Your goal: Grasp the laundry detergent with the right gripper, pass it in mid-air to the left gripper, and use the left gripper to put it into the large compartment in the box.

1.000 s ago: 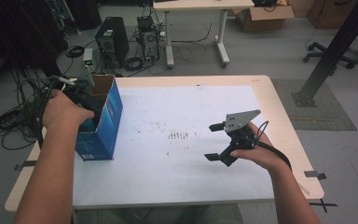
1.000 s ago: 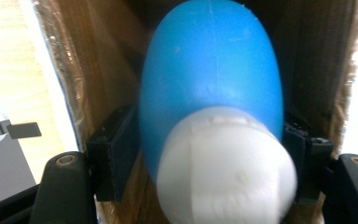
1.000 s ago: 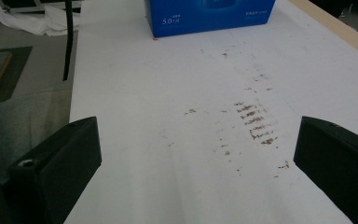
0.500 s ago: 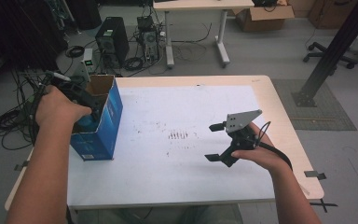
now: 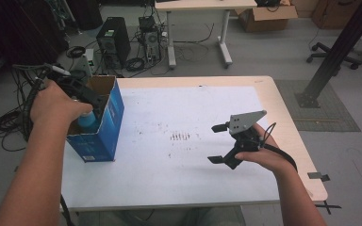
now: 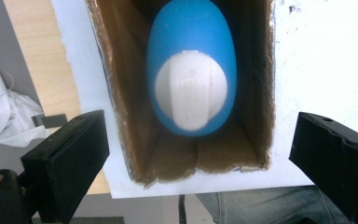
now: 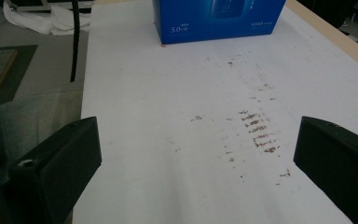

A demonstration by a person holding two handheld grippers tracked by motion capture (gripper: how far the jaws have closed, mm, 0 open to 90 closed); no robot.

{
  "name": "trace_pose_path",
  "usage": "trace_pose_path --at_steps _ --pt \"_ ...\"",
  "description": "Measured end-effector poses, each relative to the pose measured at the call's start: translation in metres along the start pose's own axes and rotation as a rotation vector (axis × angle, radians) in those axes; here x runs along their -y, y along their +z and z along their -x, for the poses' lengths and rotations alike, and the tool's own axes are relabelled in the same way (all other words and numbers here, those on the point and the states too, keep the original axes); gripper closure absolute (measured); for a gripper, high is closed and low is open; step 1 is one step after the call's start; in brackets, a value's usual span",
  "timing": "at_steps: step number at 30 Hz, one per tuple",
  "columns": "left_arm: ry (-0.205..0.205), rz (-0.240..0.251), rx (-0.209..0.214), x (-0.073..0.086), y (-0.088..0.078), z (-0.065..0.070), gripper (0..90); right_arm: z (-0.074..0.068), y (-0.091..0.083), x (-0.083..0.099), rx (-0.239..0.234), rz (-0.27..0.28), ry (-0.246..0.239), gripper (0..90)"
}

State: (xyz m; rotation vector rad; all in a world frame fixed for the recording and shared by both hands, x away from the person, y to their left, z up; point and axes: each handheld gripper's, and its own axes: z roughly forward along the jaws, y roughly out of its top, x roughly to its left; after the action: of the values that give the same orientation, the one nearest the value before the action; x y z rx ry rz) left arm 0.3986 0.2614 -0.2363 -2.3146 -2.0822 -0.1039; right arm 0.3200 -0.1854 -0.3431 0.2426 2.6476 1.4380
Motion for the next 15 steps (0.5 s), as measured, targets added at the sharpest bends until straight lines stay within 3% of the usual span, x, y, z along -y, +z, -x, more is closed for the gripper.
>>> trace_pose_path --at_steps 8,13,15 --pt "0.037 0.023 0.0 0.004 -0.015 0.005 0.2 -0.002 -0.004 -0.004 0.003 -0.002 -0.012 0.8" --pt "0.104 0.051 -0.008 0.006 -0.042 0.016 0.2 -0.002 -0.007 -0.007 0.007 -0.009 -0.017 0.8" --pt "0.15 0.065 -0.006 0.006 -0.055 0.023 0.2 -0.001 -0.009 -0.008 0.01 -0.016 -0.021 0.9"
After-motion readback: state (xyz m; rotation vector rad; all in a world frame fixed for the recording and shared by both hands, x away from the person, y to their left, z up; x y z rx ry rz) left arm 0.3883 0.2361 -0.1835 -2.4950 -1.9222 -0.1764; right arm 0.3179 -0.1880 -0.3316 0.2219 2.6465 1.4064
